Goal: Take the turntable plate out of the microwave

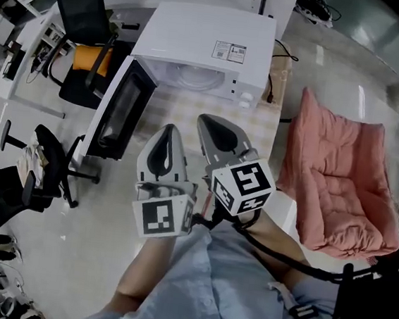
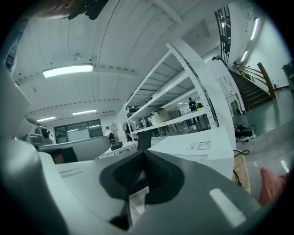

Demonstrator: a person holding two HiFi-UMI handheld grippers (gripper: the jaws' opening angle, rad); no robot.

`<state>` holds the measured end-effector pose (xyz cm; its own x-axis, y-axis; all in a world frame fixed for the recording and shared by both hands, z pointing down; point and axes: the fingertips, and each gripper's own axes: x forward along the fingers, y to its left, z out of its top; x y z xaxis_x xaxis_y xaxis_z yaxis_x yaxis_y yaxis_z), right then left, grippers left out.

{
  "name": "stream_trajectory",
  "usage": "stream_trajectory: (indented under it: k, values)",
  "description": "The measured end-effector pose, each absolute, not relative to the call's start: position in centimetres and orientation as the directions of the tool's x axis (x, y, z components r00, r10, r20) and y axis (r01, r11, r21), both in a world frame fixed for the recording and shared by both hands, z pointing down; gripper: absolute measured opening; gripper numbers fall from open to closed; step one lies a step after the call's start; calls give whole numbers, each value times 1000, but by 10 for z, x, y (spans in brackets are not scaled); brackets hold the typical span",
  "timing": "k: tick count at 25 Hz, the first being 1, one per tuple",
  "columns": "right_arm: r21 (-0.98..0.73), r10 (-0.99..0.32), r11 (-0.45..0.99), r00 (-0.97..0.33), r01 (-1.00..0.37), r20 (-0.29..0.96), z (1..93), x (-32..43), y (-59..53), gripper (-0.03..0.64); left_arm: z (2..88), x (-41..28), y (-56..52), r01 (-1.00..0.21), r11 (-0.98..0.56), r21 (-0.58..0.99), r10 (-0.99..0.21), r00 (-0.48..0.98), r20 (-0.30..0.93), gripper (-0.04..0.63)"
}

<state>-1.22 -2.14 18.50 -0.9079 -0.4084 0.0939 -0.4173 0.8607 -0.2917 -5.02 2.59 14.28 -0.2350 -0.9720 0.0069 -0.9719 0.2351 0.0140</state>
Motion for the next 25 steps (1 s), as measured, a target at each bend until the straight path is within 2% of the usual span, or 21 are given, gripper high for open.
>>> stream_trajectory:
  k: [7, 14, 25]
  values:
    - [-286, -414, 858, -904, -426, 104, 189, -37, -50, 2, 147, -74, -2, -974, 226, 22, -974, -226, 11, 8]
    - [-269, -466, 829, -872, -490, 150, 210, -68, -83, 2, 166, -115, -40, -984, 171, 55, -985, -170, 14, 8]
    - [-262, -598, 712, -758, -651, 260, 247, -131, -124, 2, 202, -177, -101, -996, -64, 58, -996, 67, 52, 8]
